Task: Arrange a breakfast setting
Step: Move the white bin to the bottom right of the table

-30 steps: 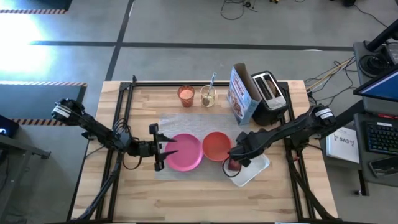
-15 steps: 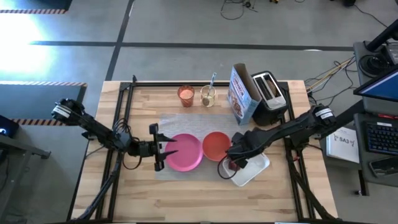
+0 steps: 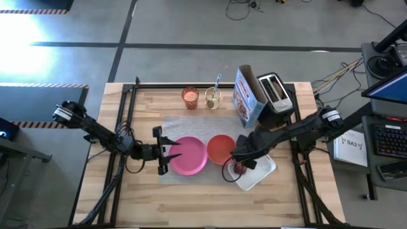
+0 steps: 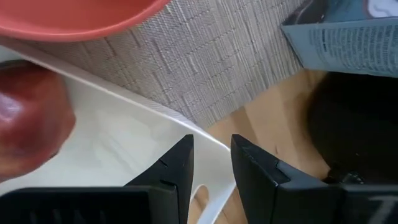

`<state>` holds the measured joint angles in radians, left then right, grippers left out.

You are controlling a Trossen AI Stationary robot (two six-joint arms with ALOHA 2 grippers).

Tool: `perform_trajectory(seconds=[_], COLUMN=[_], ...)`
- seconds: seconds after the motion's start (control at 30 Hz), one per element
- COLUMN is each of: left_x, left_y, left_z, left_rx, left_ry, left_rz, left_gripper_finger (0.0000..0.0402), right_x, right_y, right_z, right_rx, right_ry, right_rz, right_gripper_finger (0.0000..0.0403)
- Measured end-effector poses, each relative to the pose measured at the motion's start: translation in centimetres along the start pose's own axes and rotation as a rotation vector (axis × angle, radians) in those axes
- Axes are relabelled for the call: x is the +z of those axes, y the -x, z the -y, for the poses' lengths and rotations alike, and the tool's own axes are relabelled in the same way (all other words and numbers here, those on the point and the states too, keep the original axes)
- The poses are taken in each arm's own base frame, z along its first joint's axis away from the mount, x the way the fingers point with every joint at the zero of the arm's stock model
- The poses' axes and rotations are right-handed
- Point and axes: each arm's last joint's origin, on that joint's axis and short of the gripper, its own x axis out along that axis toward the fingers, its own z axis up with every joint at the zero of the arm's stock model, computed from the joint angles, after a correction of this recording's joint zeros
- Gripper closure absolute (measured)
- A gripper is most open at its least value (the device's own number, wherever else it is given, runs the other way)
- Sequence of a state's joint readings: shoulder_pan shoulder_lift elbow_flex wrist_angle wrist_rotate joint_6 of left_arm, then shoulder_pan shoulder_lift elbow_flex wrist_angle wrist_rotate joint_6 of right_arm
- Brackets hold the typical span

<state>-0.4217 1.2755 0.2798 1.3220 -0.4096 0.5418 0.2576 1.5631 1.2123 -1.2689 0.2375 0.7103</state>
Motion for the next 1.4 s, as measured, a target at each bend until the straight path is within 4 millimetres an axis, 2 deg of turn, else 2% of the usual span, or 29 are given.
perform_trajectory(seconds=[0.5, 0.77, 1.03, 1.4], left_x=[0.0, 0.0, 0.0, 0.0], left_y=[0.0, 0.0, 0.0, 0.0], left_z=[0.0, 0.0, 0.0, 0.0], left_rx=[0.0, 0.0, 0.0, 0.0], left_ry=[0.0, 0.0, 0.0, 0.0], left_rz=[0.0, 0.0, 0.0, -0.001], left_gripper_finger=[0.0239, 0.0239, 0.0239, 0.0239], right_x=[-0.4, -0.1, -0.7, -0.8], right_y=[-2.4, -1.9, -1.9, -1.9], right_z=[1.5, 1.4, 1.8, 1.9], right_rx=[-0.052, -0.022, -0.054, -0.062], right_ry=[-0.014, -0.021, 0.154, 0.191], right_rz=[-0.092, -0.086, -0.142, -0.157], right_gripper_finger=[0.0306, 0.0317, 0.0337, 0.0324])
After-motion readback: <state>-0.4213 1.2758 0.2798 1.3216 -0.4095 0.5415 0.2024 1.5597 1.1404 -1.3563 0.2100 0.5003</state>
